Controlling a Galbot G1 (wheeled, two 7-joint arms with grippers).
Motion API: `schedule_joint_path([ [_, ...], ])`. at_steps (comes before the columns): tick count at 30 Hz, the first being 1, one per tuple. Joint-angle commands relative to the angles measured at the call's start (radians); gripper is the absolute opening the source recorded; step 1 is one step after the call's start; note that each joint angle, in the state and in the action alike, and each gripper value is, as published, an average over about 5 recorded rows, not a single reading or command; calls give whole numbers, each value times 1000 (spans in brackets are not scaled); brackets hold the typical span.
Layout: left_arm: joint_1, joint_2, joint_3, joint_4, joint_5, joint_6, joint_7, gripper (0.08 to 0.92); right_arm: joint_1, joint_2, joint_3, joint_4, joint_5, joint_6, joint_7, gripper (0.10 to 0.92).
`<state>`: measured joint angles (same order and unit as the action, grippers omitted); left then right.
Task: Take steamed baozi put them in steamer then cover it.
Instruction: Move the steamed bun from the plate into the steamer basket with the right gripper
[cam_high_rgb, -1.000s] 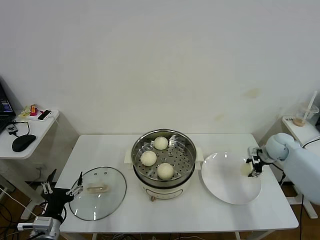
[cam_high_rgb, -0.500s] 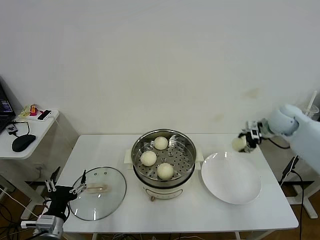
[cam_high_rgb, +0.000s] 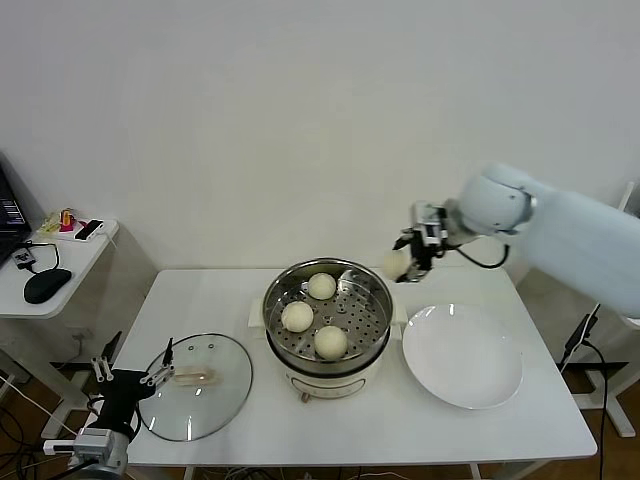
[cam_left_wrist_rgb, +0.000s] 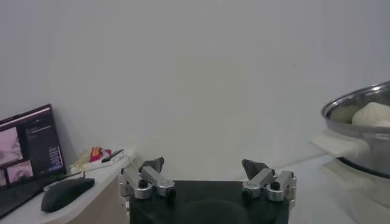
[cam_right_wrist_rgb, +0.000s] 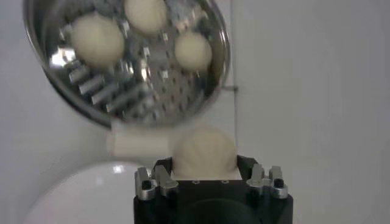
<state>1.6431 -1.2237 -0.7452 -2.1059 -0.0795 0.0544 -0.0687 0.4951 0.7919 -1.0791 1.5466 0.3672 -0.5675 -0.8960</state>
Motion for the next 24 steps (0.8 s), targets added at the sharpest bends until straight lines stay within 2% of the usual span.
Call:
schedule_joint_path([
  [1, -2, -2, -1, 2, 1, 0, 0, 823, -6, 190, -109, -53, 146, -103, 99, 662],
  [12, -6, -2, -6, 16, -1, -2, 0, 823, -142, 256, -76, -176, 56, -106, 110, 662],
  [24, -11, -4, -3, 23, -3, -4, 0, 823, -173, 267, -59, -206, 10, -106, 111, 662],
])
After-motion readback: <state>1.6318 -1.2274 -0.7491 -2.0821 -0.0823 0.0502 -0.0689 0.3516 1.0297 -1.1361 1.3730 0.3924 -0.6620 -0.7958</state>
